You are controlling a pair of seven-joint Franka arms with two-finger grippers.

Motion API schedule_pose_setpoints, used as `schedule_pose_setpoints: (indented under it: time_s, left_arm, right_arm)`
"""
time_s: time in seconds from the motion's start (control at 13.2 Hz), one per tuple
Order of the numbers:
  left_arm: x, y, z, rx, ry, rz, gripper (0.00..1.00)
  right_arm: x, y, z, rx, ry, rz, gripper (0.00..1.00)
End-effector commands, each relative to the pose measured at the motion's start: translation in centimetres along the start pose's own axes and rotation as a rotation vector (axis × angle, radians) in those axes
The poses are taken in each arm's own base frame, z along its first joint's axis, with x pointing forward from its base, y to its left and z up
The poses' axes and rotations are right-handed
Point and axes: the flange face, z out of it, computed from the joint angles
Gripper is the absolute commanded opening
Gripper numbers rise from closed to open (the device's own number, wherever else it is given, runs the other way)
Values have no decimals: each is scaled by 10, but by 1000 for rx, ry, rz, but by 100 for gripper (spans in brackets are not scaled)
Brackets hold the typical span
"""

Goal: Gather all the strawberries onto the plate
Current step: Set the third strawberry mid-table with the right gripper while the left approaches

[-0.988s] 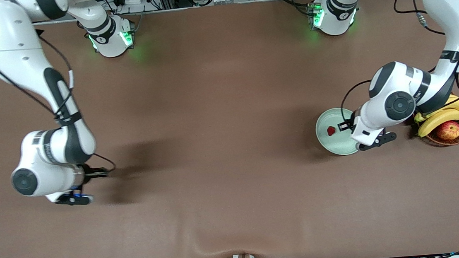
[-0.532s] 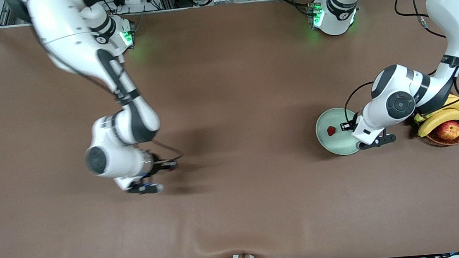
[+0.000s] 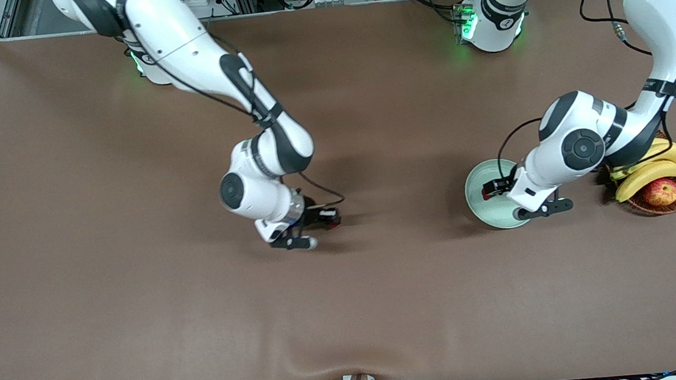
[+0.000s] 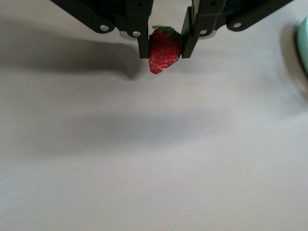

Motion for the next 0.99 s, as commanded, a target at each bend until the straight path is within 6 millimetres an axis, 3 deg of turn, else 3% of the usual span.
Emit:
schedule_pose_setpoints:
  time_s: [0.0,0.15,0.3,0.38,0.53,0.68,0.91]
  left_arm:
    - [-13,41,-17,-21,9,-41,100]
    - [-29,94,-23,-37,15,-81,100]
    - [-38,131,-17,-51,2,-123,100]
    - [-43,147,-15,-65,-8,-133,100]
    - [-45,177,-8,-96,-18,-147,100]
    - [-51,210,-6,-92,2,-172,100]
    - [-56,252,7,-83,42,-139,100]
  right_arm:
    - [-9,-34,14,59,22,-12,19]
    - [-17,-37,29,64,78,-15,36]
    - [-24,-35,41,60,99,-18,69]
    - [-20,-34,38,62,103,-13,80]
    - [-3,-27,18,72,111,6,91]
    - [10,-19,4,75,80,26,93]
    - [48,5,-54,91,9,73,94]
